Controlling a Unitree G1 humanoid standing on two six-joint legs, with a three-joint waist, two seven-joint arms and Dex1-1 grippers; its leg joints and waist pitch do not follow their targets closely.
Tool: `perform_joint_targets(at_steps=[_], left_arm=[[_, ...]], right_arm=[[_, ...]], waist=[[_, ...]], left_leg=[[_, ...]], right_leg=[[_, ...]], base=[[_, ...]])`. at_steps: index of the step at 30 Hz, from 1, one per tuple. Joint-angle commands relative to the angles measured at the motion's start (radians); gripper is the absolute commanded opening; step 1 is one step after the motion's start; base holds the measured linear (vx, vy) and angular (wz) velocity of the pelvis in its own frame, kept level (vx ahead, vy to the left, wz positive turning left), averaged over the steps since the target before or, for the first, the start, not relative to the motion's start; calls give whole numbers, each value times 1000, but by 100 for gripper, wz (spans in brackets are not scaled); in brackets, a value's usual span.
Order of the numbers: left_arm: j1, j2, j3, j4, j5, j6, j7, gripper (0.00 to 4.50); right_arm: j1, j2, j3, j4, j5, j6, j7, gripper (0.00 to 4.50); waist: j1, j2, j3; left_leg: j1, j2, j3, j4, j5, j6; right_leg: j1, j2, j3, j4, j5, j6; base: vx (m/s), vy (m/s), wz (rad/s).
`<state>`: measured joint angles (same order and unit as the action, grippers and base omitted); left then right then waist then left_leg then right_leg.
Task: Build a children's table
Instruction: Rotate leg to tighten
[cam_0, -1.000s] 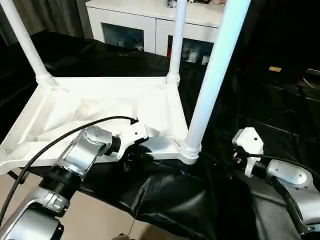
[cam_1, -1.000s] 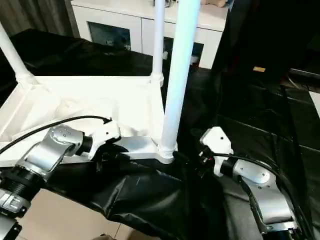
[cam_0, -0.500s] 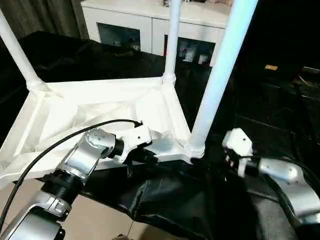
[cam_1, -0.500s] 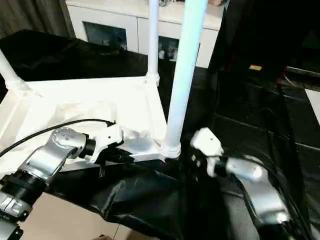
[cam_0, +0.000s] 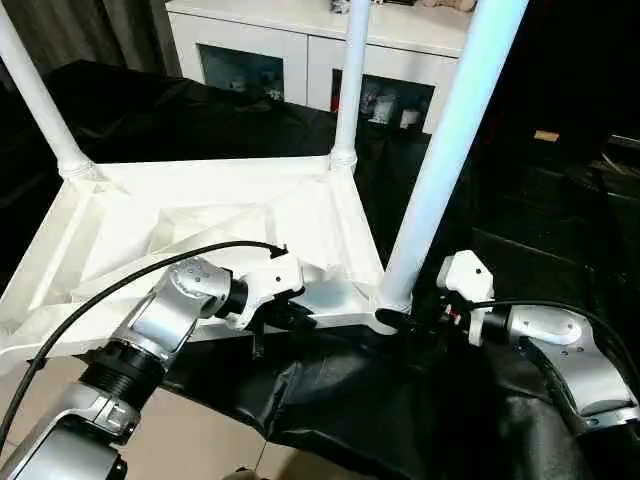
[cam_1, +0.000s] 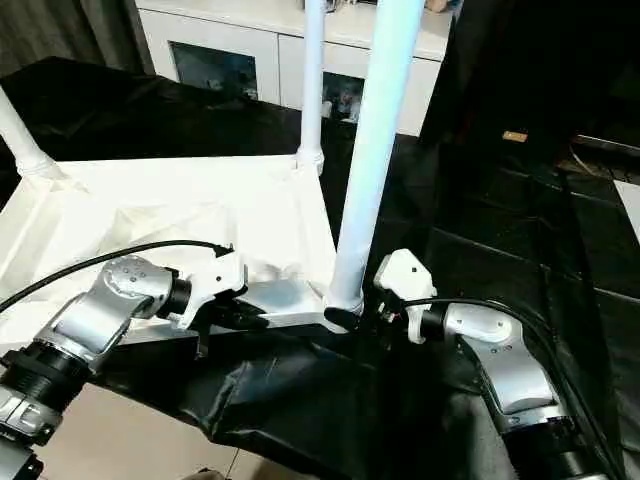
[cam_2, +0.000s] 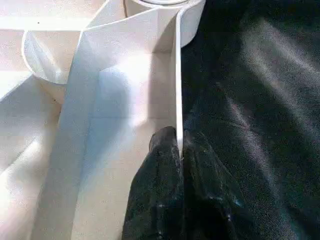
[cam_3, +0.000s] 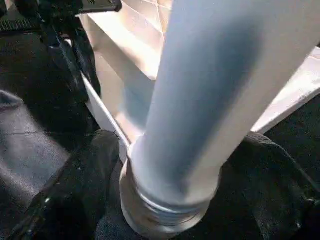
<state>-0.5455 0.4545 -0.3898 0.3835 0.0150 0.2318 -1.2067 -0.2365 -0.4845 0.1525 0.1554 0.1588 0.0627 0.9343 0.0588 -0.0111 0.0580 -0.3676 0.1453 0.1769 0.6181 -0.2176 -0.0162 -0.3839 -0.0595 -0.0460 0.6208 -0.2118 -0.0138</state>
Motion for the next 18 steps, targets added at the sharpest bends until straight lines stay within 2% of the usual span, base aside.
perform_joint_targets(at_steps=[1, 3, 7, 9, 18], left_arm=[[13, 8, -14, -20, -2, -6, -25, 0], [14, 10, -15, -21, -3, -5, -28, 0], [17, 15, -16, -22, -1, -5, -30, 0], [17, 16, -16, -18, 1, -7, -31, 0], [23, 13, -10, -8, 6, -11, -8, 0]], right_arm=[[-19, -6, -1, 9, 5, -10, 12, 343], [-23, -4, 0, 16, 7, -12, 18, 313], [-23, 0, 4, 25, 6, -21, 28, 293], [-22, 5, 8, 34, 5, -25, 29, 266], [8, 13, 16, 43, -4, -27, 20, 244]], waist=[[6, -11, -59], [6, -11, -57], [6, -11, -58], [5, -10, -57], [4, -11, -57]], left_leg=[[9, 93, -34, -82, -91, 82], [10, 93, -33, -83, -99, 80], [11, 93, -34, -83, -108, 74], [10, 93, -34, -84, -104, 76], [11, 93, -34, -84, -113, 73]], right_leg=[[46, -110, 56, -65, -69, -289], [44, -108, 56, -66, -79, -288], [44, -109, 56, -66, -85, -285], [44, -107, 56, -65, -74, -286], [44, -108, 56, -67, -87, -286]], base=[[0, 0, 0], [0, 0, 0], [0, 0, 0], [0, 0, 0], [0, 0, 0]])
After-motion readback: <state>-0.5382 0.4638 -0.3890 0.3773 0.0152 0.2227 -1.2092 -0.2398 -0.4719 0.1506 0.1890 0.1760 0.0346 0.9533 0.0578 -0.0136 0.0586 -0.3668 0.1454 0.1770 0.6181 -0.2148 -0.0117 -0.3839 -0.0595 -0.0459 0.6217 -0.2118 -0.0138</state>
